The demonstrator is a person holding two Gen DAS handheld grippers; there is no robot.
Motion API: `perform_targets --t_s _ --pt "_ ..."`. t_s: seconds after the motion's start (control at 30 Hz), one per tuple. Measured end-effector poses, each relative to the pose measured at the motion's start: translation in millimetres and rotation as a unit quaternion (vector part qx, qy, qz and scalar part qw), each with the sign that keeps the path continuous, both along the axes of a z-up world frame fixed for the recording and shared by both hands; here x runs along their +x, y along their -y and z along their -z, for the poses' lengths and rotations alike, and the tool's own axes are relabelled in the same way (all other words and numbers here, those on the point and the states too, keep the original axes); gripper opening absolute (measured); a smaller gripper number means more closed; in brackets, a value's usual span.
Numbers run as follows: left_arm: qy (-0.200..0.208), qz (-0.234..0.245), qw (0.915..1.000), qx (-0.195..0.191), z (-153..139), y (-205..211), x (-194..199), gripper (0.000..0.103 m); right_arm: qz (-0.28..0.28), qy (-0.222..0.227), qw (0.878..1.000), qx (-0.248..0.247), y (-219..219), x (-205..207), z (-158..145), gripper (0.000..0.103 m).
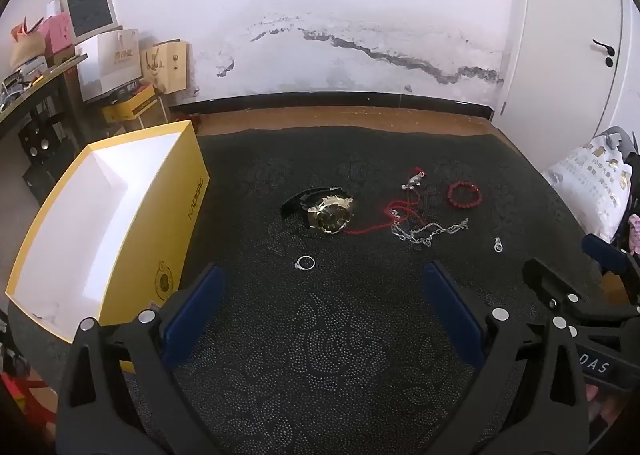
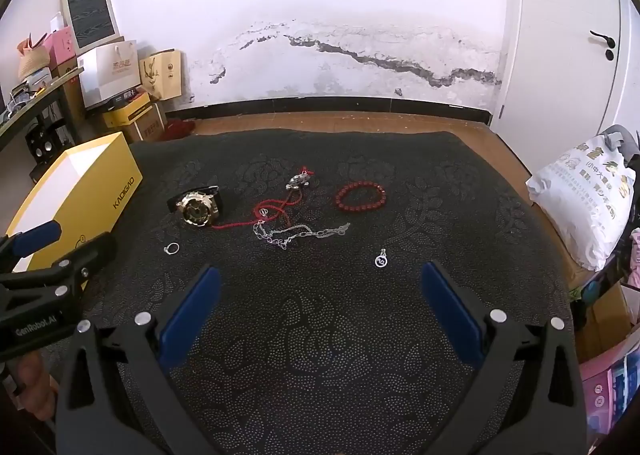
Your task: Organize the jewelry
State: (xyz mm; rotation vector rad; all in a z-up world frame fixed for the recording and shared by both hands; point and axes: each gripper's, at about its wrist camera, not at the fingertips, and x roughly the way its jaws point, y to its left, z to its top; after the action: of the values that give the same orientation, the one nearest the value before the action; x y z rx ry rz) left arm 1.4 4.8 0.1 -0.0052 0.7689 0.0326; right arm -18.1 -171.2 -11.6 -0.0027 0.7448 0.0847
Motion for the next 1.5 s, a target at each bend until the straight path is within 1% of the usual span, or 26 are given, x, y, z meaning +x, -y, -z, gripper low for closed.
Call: perform_targets --t_s 1.5 --pt "-0.007 -0.001 1.0 -0.003 3.5 2.4 2.6 0.097 -0.003 0.004 1.0 -0.002 -2.2 -2.6 -5.0 0.097"
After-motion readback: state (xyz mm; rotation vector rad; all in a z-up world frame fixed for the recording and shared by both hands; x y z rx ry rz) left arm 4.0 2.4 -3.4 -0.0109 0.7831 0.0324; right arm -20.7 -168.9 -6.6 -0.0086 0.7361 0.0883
